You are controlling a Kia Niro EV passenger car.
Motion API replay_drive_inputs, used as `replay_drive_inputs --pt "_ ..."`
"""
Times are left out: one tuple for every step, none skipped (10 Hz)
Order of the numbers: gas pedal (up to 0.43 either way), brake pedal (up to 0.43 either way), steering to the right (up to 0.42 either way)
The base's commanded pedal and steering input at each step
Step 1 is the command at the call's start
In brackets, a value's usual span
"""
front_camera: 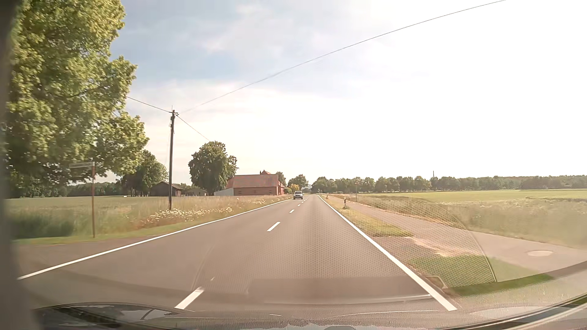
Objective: Follow the waypoints while adhering to traffic rules and regulations
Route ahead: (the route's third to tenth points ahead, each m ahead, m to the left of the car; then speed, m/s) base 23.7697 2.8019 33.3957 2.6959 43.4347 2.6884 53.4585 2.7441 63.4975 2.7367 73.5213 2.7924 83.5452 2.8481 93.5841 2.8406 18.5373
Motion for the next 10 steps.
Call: replay_drive_inputs --pt "0.079 0.000 -0.001" --pt "0.079 0.000 -0.001" --pt "0.079 0.000 -0.001" --pt "0.079 0.000 -0.001" --pt "0.079 0.000 -0.001" --pt "0.087 0.000 -0.001" --pt "0.130 0.000 -0.001" --pt "0.138 0.000 -0.001" --pt "0.138 0.000 -0.001" --pt "0.150 0.000 -0.001"
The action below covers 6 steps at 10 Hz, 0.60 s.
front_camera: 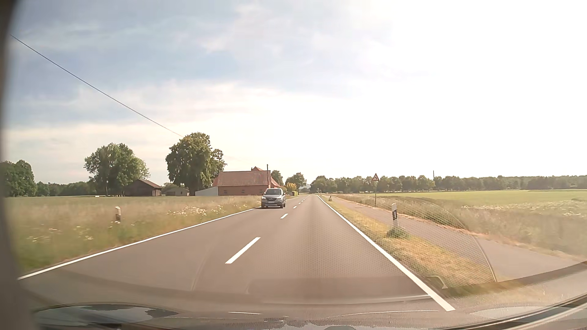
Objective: Follow the waypoints while adhering to traffic rules and regulations
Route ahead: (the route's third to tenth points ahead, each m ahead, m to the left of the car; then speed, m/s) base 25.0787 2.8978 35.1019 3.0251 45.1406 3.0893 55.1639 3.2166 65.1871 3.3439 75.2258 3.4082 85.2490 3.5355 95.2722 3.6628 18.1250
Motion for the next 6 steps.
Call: replay_drive_inputs --pt "0.150 0.000 -0.001" --pt "0.157 0.000 -0.002" --pt "0.157 0.000 -0.002" --pt "0.157 0.000 -0.002" --pt "0.157 0.000 -0.003" --pt "0.157 0.000 -0.002"
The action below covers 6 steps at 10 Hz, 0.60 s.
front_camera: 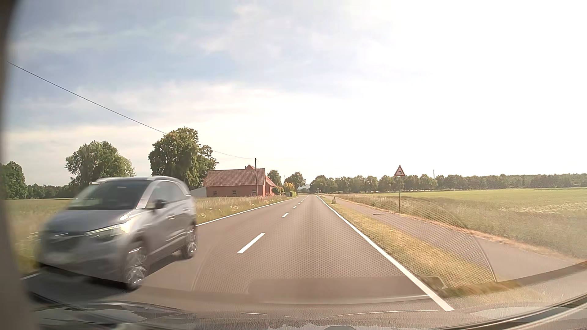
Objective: Follow the waypoints while adhering to traffic rules and regulations
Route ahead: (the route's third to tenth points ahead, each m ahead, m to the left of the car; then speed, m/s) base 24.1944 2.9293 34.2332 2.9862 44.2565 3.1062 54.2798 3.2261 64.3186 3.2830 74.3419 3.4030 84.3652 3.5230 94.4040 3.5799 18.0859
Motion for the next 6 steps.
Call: replay_drive_inputs --pt "0.157 0.000 -0.003" --pt "0.157 0.000 -0.003" --pt "0.169 0.000 -0.004" --pt "0.169 0.000 -0.004" --pt "0.169 0.000 -0.005" --pt "0.169 0.000 -0.005"
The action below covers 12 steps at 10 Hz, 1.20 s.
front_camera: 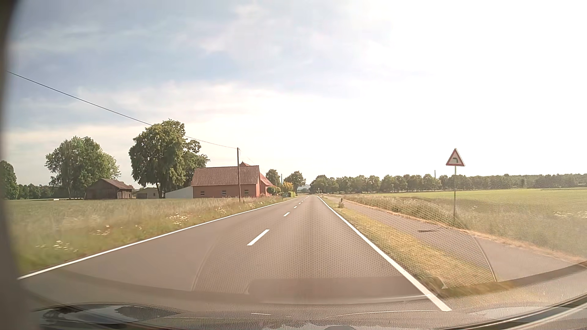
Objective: Follow the waypoints while adhering to traffic rules and regulations
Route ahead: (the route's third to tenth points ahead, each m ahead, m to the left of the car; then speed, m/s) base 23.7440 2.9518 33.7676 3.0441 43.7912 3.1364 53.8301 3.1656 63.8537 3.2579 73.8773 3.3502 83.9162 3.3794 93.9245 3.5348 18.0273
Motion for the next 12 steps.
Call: replay_drive_inputs --pt "0.169 0.000 -0.005" --pt "0.169 0.000 -0.005" --pt "0.169 0.000 -0.004" --pt "0.169 0.000 -0.004" --pt "0.169 0.000 -0.004" --pt "0.169 0.000 -0.004" --pt "0.169 0.000 -0.004" --pt "0.169 0.000 -0.003" --pt "0.169 0.000 -0.003" --pt "0.169 0.000 -0.003" --pt "0.169 0.000 -0.003" --pt "0.169 0.000 -0.003"
